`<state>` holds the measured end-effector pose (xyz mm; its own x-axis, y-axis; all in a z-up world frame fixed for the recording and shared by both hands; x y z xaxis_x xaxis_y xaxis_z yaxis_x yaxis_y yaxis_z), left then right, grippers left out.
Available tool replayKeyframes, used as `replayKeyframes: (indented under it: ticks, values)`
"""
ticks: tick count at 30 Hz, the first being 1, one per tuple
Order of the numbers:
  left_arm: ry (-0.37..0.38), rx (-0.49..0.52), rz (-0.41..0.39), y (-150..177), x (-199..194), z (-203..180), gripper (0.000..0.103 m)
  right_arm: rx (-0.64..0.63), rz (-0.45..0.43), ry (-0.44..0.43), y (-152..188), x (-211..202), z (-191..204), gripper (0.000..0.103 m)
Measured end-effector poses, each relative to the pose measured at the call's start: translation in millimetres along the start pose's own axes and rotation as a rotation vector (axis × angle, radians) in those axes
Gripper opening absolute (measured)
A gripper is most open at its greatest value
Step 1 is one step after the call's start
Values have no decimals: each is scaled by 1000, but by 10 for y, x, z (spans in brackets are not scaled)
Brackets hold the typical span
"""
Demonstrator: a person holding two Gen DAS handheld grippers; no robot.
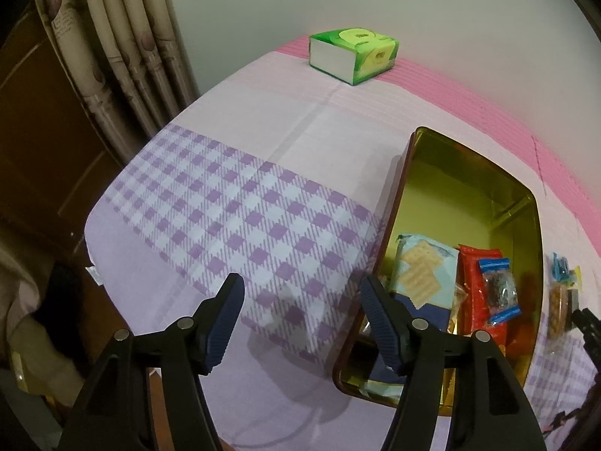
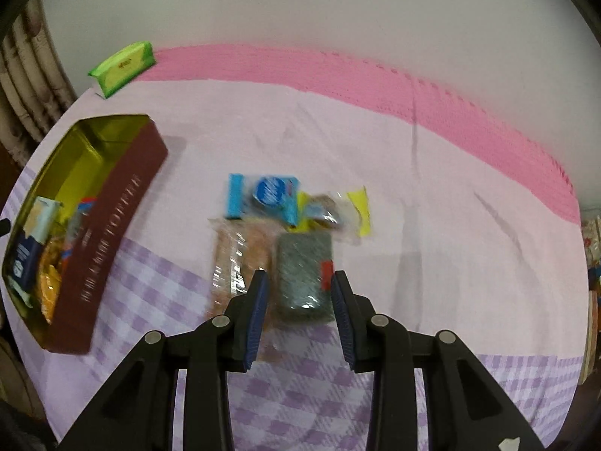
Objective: Organize snacks
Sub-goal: 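Grasp the grey square cake with the right gripper while the left gripper approaches the clear bar packet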
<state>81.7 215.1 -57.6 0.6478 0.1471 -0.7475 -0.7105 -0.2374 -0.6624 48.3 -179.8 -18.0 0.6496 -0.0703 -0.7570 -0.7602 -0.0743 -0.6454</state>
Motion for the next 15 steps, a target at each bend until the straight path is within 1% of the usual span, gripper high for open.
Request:
replayKeyframes:
  ticks: [7,11,15]
  values:
    - [-10,26,-6,15,-41,-96,66,20,-14,-46,70,109,-59,34]
    - [-8,63,-2,35,-103,-246,66,23,-26,-62,82,198,-63,34]
    - [16,98,-6,37,-197,-456,66,40,-42,-74,122,235,-101,34]
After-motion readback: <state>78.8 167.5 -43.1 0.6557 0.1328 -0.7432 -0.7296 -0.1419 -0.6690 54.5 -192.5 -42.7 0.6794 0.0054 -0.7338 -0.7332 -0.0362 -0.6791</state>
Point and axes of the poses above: each gripper's, at about its wrist camera, not at the fingertips, and x roughly the way its jaws point, z to its left, y to its underside, the point moved 4 cm from there along x, roughly the way its jaws point, and after that the axes turned 13 degrees about -z, right-handed, at the moved point
